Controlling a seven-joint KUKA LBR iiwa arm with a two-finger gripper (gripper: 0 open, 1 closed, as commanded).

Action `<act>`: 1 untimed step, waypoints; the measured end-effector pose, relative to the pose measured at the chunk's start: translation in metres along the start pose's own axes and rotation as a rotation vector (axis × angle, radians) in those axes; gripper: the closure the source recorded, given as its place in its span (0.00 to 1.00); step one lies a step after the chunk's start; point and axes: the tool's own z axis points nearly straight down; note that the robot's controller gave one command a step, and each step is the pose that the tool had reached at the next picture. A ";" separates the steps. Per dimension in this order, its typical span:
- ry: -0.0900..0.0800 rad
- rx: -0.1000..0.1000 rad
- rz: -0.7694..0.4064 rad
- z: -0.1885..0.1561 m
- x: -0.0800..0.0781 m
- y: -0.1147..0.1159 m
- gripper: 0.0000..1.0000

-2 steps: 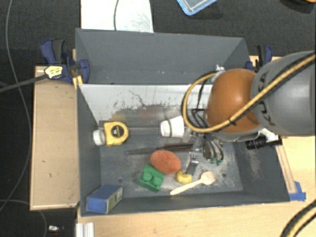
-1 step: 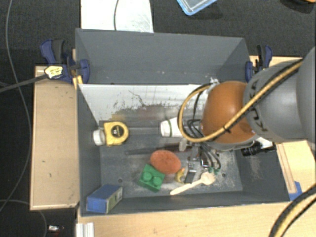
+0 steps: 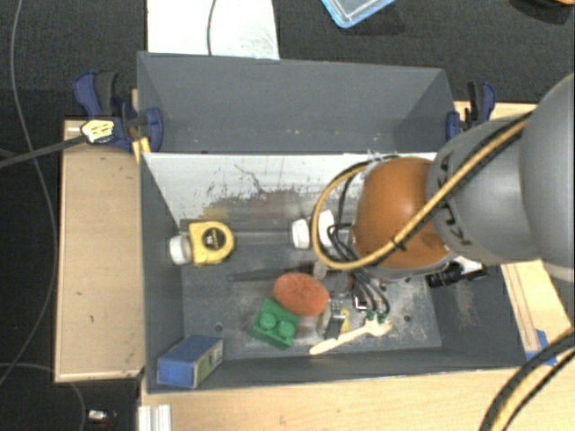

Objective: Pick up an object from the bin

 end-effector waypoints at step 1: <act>-0.004 0.002 -0.192 0.032 -0.014 0.054 0.00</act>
Offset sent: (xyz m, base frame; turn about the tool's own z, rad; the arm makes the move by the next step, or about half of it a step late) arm 0.0440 0.0447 -0.0381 -0.1048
